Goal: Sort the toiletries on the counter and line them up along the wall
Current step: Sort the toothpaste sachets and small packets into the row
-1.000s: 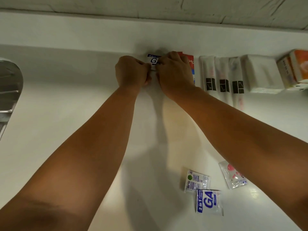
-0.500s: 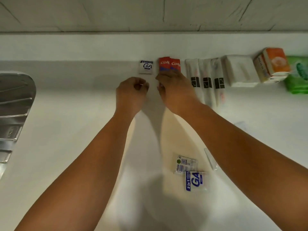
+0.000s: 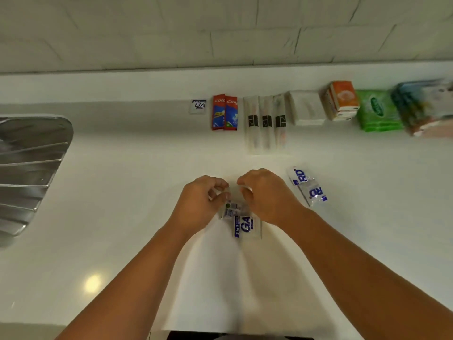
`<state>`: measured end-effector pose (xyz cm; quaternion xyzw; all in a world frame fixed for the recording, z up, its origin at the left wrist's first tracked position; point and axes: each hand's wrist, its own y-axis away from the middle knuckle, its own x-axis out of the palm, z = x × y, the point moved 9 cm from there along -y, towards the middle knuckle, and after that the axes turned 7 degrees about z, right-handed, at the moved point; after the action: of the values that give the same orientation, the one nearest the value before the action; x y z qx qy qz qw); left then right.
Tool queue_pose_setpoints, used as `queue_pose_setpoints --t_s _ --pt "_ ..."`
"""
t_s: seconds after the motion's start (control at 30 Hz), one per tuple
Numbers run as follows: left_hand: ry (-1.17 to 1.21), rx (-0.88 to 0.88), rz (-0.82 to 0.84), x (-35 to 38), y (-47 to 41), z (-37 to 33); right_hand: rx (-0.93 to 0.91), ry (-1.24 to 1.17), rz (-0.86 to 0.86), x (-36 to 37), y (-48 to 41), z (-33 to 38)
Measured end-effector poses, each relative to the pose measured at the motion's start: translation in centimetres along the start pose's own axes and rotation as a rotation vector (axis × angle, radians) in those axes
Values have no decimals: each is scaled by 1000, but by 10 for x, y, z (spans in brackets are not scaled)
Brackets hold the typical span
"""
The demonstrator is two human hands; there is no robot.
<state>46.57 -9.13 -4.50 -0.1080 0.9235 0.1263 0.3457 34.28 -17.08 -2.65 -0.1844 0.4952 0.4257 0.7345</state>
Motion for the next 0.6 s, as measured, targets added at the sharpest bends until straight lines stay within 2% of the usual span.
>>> queue_pose_setpoints --t_s 0.27,0.43,0.6 --pt "-153 62 127 54 46 -16 -101 111 177 34 50 -1" --pt "-338 28 93 68 56 -20 -91 131 211 42 59 -4" --pt "-365 17 40 62 56 -27 -97 82 172 42 62 -5"
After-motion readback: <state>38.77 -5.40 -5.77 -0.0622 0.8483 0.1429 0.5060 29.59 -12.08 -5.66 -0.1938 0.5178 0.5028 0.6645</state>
